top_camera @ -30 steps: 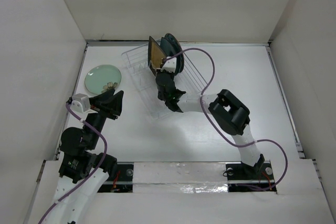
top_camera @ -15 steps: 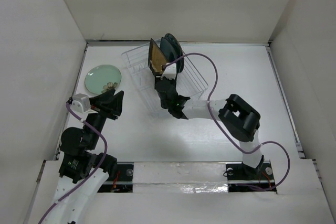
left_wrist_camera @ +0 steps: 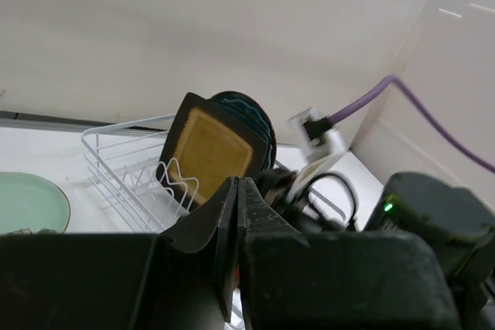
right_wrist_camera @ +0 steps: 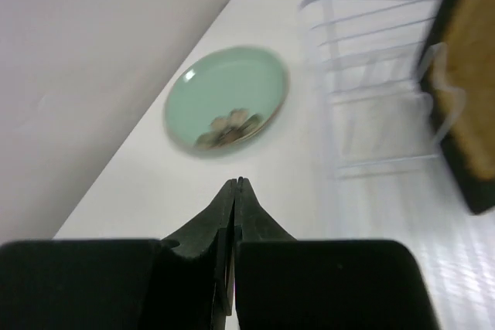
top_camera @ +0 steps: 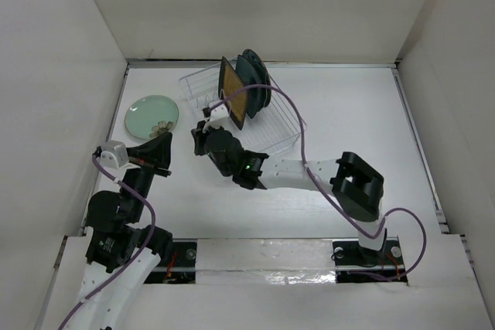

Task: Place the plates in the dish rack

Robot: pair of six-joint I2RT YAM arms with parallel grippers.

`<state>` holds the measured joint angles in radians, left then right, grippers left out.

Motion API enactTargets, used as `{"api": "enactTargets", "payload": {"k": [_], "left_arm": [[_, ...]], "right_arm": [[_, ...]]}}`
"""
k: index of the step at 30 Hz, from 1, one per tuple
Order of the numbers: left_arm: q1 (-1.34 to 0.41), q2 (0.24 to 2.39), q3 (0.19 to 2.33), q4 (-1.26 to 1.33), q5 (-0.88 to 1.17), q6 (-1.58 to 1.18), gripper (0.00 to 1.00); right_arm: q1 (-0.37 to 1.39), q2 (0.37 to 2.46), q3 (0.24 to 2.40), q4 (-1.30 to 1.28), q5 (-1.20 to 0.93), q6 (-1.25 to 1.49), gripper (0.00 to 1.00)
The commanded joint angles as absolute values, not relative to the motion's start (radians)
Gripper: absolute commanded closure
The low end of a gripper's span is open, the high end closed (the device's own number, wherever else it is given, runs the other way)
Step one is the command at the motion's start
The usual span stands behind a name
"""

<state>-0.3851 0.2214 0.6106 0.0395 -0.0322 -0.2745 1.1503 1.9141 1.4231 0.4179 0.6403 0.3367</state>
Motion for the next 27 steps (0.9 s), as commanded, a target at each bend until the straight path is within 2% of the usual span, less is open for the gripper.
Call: {"api": "enactTargets", "payload": {"k": [1, 3, 4, 8, 15, 18, 22, 25, 27], "left_arm": [[-0.391, 0.193, 0.621, 0.064, -0.098, -0.273, 1.00], [-0.382, 0.178, 0.620, 0.071, -0.104, -0.273, 1.00], [-0.382, 0.160, 0.618, 0.072, -0.118, -0.276, 1.00], [-0.382, 0.143, 0.620, 0.077, -0.163, -0.276, 1.00], [-0.382, 0.140, 0.618, 0.084, -0.172, -0.273, 0.94], [-0.382, 0.132, 0.609, 0.083, -0.201, -0.284, 0.91], [-0.382, 0.210, 0.635, 0.055, -0.265, -0.330, 0.85], [-0.371, 0.314, 0.704, 0.044, -0.281, -0.354, 0.80], [-0.371, 0.371, 0.758, 0.051, -0.287, -0.362, 0.71]], "right_arm": [[1.164, 1.985, 1.549, 0.306, 0.448, 0.417, 1.00], [1.164, 2.058, 1.621, 0.246, 0.413, 0.449, 0.98], [1.164, 2.087, 1.709, 0.206, 0.399, 0.462, 0.88], [1.146, 2.244, 1.927, 0.051, 0.377, 0.607, 0.62], [1.112, 2.465, 2.172, -0.023, 0.278, 0.753, 0.46], [1.101, 2.494, 2.209, -0.051, 0.216, 0.743, 0.44], [1.129, 2.334, 1.917, 0.217, 0.193, 0.671, 0.45], [1.149, 2.223, 1.821, 0.250, 0.215, 0.602, 0.50], [1.160, 2.162, 1.754, 0.278, 0.206, 0.558, 0.55]]}}
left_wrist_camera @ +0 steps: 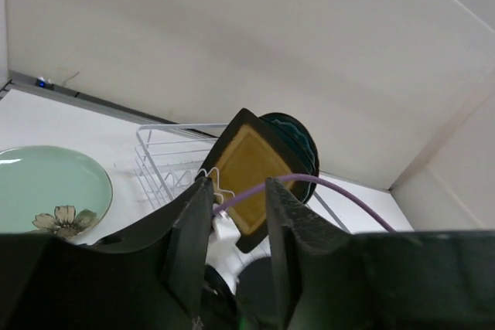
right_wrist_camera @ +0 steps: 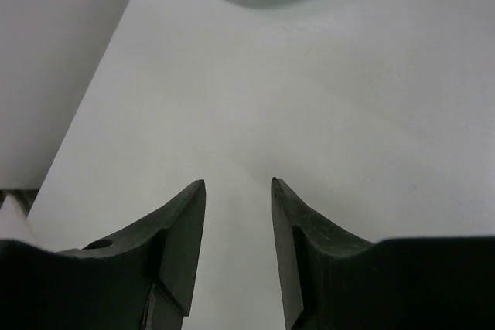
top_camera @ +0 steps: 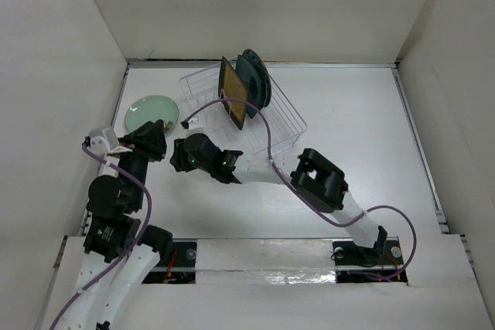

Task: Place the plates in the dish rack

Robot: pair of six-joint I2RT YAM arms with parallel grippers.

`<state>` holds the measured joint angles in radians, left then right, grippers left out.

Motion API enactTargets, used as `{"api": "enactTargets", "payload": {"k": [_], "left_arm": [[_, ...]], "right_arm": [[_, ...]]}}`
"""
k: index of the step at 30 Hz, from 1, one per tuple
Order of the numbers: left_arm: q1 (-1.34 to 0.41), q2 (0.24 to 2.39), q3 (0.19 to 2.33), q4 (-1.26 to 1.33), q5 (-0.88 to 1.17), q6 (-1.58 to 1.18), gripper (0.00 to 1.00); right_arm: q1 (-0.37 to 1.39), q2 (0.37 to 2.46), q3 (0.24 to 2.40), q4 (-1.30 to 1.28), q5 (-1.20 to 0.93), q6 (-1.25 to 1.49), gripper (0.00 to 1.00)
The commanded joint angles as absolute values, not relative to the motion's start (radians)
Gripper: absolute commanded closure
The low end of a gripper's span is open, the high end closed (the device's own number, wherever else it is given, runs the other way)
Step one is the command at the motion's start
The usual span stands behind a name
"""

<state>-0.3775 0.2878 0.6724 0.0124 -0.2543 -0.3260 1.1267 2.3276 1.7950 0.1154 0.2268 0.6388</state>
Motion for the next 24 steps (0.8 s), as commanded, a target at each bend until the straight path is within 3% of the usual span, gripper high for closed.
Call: {"api": "enactTargets", "payload": {"k": [1, 4, 5, 8, 12, 17, 21, 24], "left_arm": [[-0.371, 0.443, 0.779, 0.052, -0.291, -0.365, 0.69], [-0.371, 0.596, 0.850, 0.061, -0.317, -0.367, 0.67], [-0.371, 0.635, 0.882, 0.061, -0.324, -0.368, 0.66], [-0.321, 0.785, 0.936, 0.045, -0.298, -0.390, 0.65], [-0.184, 0.873, 0.905, 0.098, -0.270, -0.433, 0.63], [0.087, 1.018, 0.835, 0.142, -0.042, -0.566, 0.58], [0.211, 1.120, 0.786, 0.158, -0.006, -0.623, 0.42], [0.302, 1.196, 0.752, 0.193, 0.081, -0.664, 0.37]], "right_arm": [[1.169, 2.096, 1.718, 0.296, 0.192, 0.548, 0.59], [1.219, 1.966, 1.577, 0.354, 0.173, 0.506, 0.78], [1.235, 1.933, 1.550, 0.359, 0.170, 0.488, 0.89], [1.294, 1.815, 1.438, 0.364, 0.189, 0.405, 1.00], [1.388, 1.645, 1.252, 0.377, 0.307, 0.326, 1.00], [1.427, 1.479, 1.000, 0.396, 0.345, 0.324, 1.00], [1.436, 1.369, 0.885, 0.394, 0.359, 0.333, 1.00], [1.436, 1.316, 0.835, 0.390, 0.377, 0.310, 0.99]]}}
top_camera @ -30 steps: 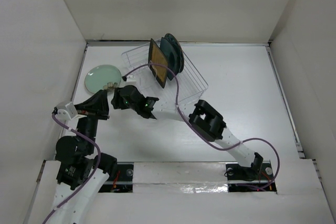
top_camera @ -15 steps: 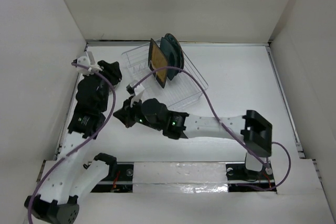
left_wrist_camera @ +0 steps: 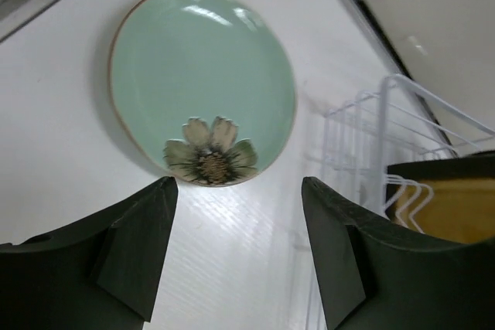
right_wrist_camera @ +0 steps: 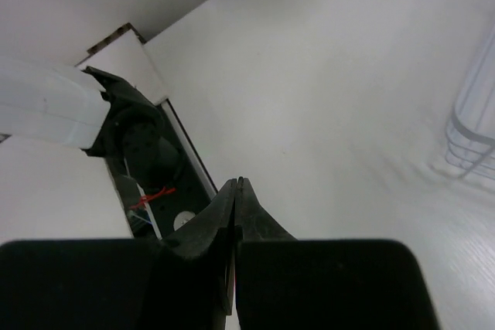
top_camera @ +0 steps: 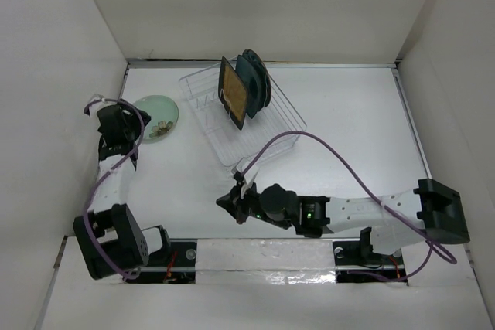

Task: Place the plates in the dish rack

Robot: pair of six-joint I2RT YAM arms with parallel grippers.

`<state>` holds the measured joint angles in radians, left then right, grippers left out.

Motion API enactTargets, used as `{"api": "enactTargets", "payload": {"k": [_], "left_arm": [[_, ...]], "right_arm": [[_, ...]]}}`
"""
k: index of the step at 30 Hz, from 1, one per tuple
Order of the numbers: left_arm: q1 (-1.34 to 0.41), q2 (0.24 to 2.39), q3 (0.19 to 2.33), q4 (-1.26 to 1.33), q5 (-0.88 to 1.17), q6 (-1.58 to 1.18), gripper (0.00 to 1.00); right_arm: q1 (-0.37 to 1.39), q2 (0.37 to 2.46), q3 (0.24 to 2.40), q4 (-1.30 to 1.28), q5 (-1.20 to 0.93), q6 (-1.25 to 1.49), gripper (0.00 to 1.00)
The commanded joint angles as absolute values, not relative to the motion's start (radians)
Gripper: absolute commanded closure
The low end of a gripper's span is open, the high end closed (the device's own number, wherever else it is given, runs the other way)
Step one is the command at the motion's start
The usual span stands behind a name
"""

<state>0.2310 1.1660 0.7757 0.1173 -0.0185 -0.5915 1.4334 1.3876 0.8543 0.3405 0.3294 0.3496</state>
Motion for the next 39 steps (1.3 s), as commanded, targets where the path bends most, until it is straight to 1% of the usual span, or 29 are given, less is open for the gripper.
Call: {"api": "enactTargets", "payload": {"k": [1, 2, 4, 8, 9, 10, 11, 14, 21, 26, 29, 33, 37, 39], "left_arm": [[0.326, 1.254, 0.750, 0.199, 0.103, -0.673, 0.37], [0.351, 1.285, 0.747, 0.210, 0.147, -0.683, 0.37], [0.405, 1.374, 0.744, 0.221, 0.166, -0.703, 0.37], [0.437, 1.460, 0.752, 0.239, 0.192, -0.706, 0.37], [0.437, 1.468, 0.747, 0.245, 0.193, -0.709, 0.37], [0.437, 1.489, 0.747, 0.252, 0.201, -0.713, 0.37], [0.437, 1.503, 0.749, 0.256, 0.202, -0.716, 0.37], [0.437, 1.568, 0.767, 0.273, 0.213, -0.735, 0.38], [0.437, 1.666, 0.773, 0.322, 0.209, -0.816, 0.42], [0.437, 1.713, 0.781, 0.348, 0.209, -0.848, 0.44], [0.437, 1.729, 0.787, 0.368, 0.219, -0.879, 0.48], [0.417, 1.750, 0.814, 0.367, 0.218, -0.887, 0.58], [0.393, 1.770, 0.836, 0.368, 0.198, -0.888, 0.61], [0.393, 1.772, 0.831, 0.391, 0.190, -0.908, 0.64]], "right_arm": [[1.436, 1.284, 0.825, 0.385, 0.379, 0.302, 0.99], [1.436, 1.270, 0.819, 0.377, 0.382, 0.296, 0.99], [1.427, 1.244, 0.808, 0.348, 0.391, 0.288, 0.99], [1.407, 1.183, 0.767, 0.353, 0.379, 0.291, 0.96], [1.379, 1.180, 0.761, 0.356, 0.356, 0.301, 0.94], [1.370, 1.178, 0.756, 0.354, 0.345, 0.307, 0.89], [1.370, 1.178, 0.753, 0.356, 0.333, 0.311, 0.80], [1.347, 1.175, 0.738, 0.371, 0.313, 0.322, 0.76], [1.289, 1.169, 0.726, 0.367, 0.279, 0.342, 0.76], [1.221, 1.114, 0.698, 0.364, 0.252, 0.353, 0.77], [1.204, 1.097, 0.678, 0.368, 0.244, 0.362, 0.77], [1.120, 1.048, 0.658, 0.342, 0.253, 0.365, 0.77], [1.057, 0.993, 0.631, 0.341, 0.219, 0.379, 0.78], [1.048, 0.979, 0.617, 0.341, 0.213, 0.387, 0.79]]}}
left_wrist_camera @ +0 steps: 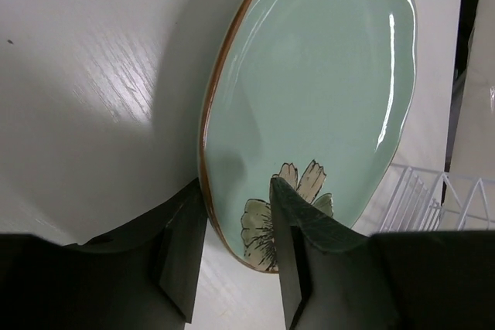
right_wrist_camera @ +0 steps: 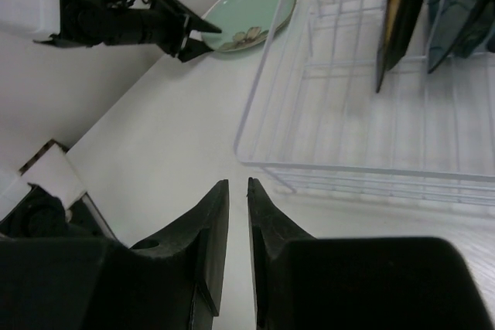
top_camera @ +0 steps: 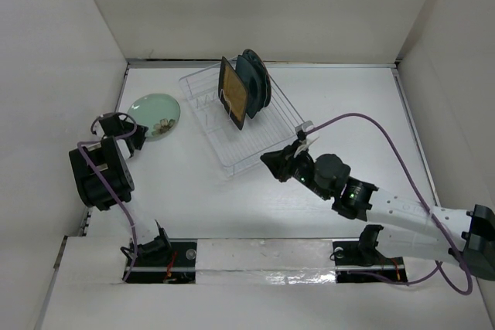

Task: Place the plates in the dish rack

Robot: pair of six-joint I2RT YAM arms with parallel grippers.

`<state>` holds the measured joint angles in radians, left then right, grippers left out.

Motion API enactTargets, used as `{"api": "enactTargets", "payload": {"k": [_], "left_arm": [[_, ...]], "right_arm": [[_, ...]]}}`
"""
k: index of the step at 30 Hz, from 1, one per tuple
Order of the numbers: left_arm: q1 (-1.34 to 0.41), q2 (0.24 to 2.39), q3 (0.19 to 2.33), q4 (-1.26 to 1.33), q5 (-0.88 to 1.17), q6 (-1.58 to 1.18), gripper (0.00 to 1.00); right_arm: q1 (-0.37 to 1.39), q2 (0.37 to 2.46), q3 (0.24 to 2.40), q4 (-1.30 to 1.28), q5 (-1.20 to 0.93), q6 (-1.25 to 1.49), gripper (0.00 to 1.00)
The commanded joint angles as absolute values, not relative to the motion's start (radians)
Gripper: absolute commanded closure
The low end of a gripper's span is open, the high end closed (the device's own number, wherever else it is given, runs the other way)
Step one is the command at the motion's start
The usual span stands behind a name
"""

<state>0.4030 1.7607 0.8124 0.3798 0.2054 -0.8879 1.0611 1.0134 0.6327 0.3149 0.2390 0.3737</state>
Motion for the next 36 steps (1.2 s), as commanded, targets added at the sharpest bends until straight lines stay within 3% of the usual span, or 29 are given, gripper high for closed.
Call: {"api": "enactTargets", "payload": {"k": [1, 3, 9, 19, 26, 36], "left_arm": [[0.393, 1.770, 0.827, 0.402, 0.190, -0.916, 0.66], [0.393, 1.763, 0.802, 0.443, 0.189, -0.929, 0.68], [0.393, 1.724, 0.675, 0.668, 0.201, -0.985, 1.00], [0.449, 1.505, 0.531, 0.835, 0.209, -1.029, 1.00], [0.449, 1.309, 0.535, 0.735, 0.232, -0.993, 1.00], [0.449, 0.967, 0.500, 0.655, 0.229, -0.966, 1.00]], "right_arm": [[1.034, 0.974, 0.614, 0.342, 0.207, 0.391, 0.79], [1.025, 0.976, 0.607, 0.351, 0.193, 0.396, 0.79], [1.025, 0.974, 0.618, 0.331, 0.199, 0.393, 0.79], [1.025, 0.969, 0.675, 0.272, 0.166, 0.364, 0.76], [1.016, 1.022, 0.727, 0.265, 0.101, 0.356, 0.50], [0.977, 1.113, 0.810, 0.310, 0.008, 0.399, 0.29]]}}
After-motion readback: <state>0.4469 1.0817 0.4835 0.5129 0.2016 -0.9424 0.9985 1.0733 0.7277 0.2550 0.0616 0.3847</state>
